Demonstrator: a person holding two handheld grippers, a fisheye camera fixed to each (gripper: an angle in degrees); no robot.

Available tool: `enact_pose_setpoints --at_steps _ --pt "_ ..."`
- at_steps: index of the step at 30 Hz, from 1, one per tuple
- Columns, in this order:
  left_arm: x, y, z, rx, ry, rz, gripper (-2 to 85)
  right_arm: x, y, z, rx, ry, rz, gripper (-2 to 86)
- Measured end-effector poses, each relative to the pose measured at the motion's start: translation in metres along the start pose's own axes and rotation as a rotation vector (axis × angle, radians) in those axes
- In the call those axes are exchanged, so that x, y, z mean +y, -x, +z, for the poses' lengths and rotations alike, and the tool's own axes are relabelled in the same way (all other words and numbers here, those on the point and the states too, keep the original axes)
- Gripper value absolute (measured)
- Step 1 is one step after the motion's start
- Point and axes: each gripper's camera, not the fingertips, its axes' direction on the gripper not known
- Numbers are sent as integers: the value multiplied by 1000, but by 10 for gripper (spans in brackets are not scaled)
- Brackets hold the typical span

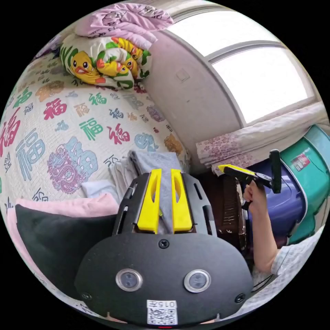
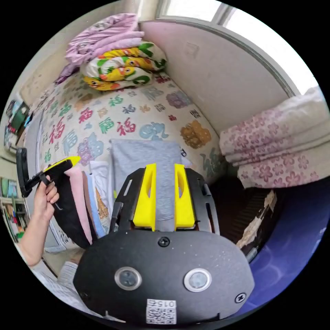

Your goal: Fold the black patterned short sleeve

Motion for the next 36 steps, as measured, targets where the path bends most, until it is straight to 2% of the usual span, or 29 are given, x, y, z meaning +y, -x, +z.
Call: enact_pose_setpoints --at_steps 4,7,10,12,15,19,22,25,27,30,33,36 --pt "51 13 -45 -90 -93 -36 59 19 37 23 -104 -18 -93 76" --pt "94 30 -84 -210 -150 -108 63 42 77 43 -339 -59 -213 72" --pt "131 58 -108 -376 -124 -210 74 54 115 81 -549 -7 -265 67" --pt "148 79 -113 -431 -77 -289 81 53 145 111 -749 75 -320 67" --pt "165 107 -114 -427 -84 -360 97 43 175 132 -896 96 -355 74" --pt "154 131 -95 -279 -167 -363 114 23 198 146 -857 80 -375 80" --pt "138 139 -69 -289 -128 -359 113 8 207 155 -846 66 -359 86" --pt "137 144 -63 -167 -177 -413 63 -4 212 157 -731 21 -342 88" --pt "137 131 -70 -201 -185 -374 38 -17 217 156 -643 -8 -316 95" --pt "140 103 -85 -242 -188 -294 19 -36 226 157 -672 -18 -279 111" --pt "144 87 -93 -202 -186 -236 8 -54 249 168 -687 0 -258 119" --pt "142 79 -93 -194 -156 -192 4 -69 282 186 -615 14 -249 122"
